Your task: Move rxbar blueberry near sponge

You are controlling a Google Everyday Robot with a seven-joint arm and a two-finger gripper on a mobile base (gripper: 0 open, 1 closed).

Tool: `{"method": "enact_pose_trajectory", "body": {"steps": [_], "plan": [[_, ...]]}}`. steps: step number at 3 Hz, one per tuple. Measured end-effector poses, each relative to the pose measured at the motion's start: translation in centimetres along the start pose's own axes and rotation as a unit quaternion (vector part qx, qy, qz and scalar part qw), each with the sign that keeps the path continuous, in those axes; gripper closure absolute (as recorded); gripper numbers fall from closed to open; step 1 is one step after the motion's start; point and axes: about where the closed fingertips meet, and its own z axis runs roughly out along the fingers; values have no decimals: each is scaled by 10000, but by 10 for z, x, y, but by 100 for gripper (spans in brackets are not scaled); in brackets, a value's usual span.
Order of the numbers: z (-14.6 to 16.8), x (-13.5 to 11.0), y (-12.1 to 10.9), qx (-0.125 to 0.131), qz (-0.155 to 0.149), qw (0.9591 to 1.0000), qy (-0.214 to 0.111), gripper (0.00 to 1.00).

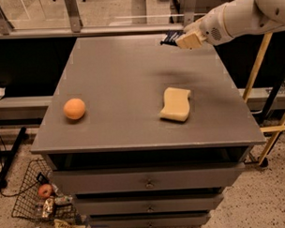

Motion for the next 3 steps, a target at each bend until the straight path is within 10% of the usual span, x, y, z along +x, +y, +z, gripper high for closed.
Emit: {"method": "enact_pose_trajectory", "body": {"steps": [3], "plan": [[0,70,74,-1484,2,9824,1133,100]]}}
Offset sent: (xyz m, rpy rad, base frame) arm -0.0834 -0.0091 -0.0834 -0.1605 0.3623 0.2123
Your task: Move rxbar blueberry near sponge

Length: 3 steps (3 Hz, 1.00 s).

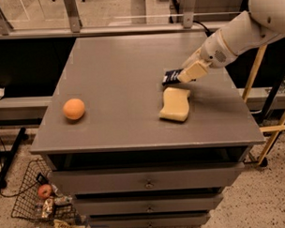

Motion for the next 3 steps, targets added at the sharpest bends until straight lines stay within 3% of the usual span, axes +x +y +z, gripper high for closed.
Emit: {"method": "enact_pose_trajectory", "body": {"steps": [1,3], "plan": [[2,7,16,-244,23,9995,218,82],[7,7,17,-288,18,9993,219,36]]}}
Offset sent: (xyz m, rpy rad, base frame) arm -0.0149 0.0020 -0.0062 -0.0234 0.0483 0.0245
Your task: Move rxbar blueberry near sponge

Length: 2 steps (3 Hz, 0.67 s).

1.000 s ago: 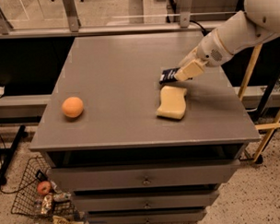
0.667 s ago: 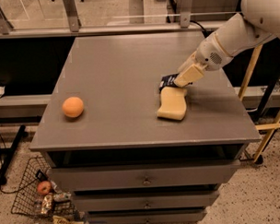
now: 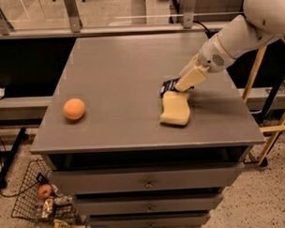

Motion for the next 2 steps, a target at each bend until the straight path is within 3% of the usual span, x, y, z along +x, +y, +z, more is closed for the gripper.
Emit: {"method": "enact_pose_trajectory", "body": {"steps": [1,2], "plan": [[3,0,0,-23,-3,10000,3,12],[6,-1,1,-44,-6,10000,6,0]]}}
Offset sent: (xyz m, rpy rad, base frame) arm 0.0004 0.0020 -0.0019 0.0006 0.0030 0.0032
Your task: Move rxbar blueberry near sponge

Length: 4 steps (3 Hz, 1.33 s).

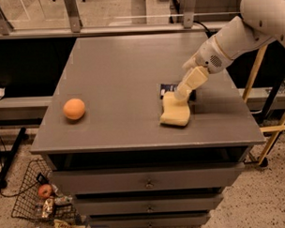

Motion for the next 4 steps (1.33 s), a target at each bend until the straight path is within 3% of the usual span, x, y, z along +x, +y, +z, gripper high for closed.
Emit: {"method": "enact_pose_trajectory", "body": {"steps": [2,3,4], "plan": [[0,-2,-1,38,-72,10000,-24,0],[-23,20,-2,248,31,9996,-89,0],[-63,62,-2,642,380,9971,-177,0]]}}
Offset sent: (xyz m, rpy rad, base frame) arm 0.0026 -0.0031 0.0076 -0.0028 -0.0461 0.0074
